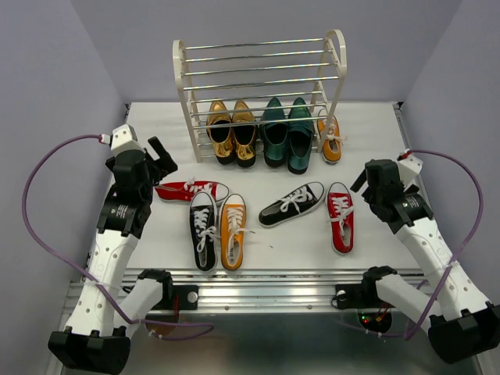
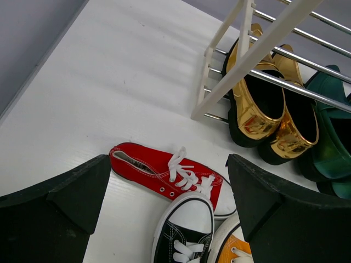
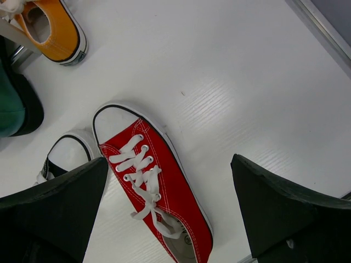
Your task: Place and organize the shoes onto the shoe shelf
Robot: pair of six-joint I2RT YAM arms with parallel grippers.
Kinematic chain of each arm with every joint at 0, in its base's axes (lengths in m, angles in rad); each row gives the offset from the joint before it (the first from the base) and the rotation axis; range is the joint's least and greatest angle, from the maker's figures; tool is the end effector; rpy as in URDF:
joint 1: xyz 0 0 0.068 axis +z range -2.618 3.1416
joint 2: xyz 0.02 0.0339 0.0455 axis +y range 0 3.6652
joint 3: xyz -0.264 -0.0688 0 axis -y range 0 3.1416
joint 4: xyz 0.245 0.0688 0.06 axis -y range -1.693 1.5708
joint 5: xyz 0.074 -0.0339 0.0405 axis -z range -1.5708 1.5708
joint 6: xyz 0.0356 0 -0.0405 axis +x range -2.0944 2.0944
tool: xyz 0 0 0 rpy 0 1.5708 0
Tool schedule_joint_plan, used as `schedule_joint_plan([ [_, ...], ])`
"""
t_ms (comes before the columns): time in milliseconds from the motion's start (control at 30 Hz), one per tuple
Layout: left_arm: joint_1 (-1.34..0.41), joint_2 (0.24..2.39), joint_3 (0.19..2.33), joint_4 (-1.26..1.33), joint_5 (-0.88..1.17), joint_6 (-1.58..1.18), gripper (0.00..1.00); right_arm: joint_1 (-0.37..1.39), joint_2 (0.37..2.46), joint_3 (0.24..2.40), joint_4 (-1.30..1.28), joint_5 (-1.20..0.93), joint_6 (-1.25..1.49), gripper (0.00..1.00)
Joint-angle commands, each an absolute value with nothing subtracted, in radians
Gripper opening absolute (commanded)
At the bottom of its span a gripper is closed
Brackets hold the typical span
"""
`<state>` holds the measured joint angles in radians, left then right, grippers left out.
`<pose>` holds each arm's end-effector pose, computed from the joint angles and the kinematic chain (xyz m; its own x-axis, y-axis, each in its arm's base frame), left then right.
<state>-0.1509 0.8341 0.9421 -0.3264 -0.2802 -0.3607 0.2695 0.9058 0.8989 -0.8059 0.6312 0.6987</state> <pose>0.1848 -0.0181 0.3717 -0.1572 -0.3192 -0.9346 -0.1902 0.9384 -0.2885 0.1725 0.0258 0.3049 -0.4227 0.4220 -0.8020 0.5851 0.8029 0.1141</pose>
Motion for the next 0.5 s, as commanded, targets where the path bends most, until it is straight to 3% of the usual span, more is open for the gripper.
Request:
schedule_joint_plan([
  [0,-0.155,0.824,0.968,-0.311,-0.273,-0.35,0.99,0.27,0.864,0.877,-0.759,0.634,0.689,1.0],
  [467,-0.155,0.834,0.954,-0.302,-0.262,-0.379,0.99,0.27,0.876,0.854,-0.768,0.503,0.736,1.0],
])
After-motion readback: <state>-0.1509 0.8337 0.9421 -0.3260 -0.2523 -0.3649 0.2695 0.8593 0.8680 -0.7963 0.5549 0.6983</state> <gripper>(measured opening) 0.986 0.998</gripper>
